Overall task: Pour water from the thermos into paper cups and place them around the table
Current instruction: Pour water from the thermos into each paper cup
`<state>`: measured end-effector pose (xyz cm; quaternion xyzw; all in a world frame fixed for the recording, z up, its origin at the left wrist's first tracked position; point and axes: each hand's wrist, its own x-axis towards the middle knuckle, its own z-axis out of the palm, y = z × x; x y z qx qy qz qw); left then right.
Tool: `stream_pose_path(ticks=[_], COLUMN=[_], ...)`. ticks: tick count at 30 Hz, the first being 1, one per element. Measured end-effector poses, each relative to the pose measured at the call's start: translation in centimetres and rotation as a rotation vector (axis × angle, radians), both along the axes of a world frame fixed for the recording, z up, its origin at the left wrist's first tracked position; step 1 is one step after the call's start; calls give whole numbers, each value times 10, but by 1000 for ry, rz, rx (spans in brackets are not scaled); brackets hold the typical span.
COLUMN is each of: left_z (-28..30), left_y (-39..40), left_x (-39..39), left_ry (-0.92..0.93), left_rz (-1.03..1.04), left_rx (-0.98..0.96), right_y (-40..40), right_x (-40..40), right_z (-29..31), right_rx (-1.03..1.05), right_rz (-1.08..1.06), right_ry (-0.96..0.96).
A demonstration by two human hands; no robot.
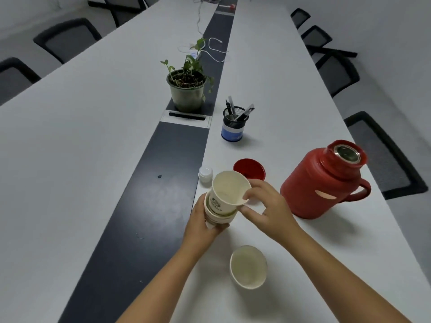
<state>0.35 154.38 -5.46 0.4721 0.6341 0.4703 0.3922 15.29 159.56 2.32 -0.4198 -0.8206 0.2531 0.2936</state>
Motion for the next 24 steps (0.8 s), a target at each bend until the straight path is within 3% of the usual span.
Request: stream_pose_path(ticks=[4,9,13,16,19,24], left_z=[0,6,2,-20,-31,-44], left_y=[-3,-11,-47,-109,-165,-215], left_x=[1,1,1,17,34,46], left_ry=[27,151,252,440,698,902], left_rz=[15,19,96,5,-112,-158], left_rx=[-25,-45,-79,-207,-158,-222], right_y=[-12,-45,-89,-139,-179,-203], right_x=[16,63,92,102,95,66], right_z=[23,42,28,-6,-39,-70], right_rx=[-23,-201,-170,-278,-400,-369], right_rz=[-65,-108,-103,-142,-193,-175], right_ry=[223,577,513,439,332,217])
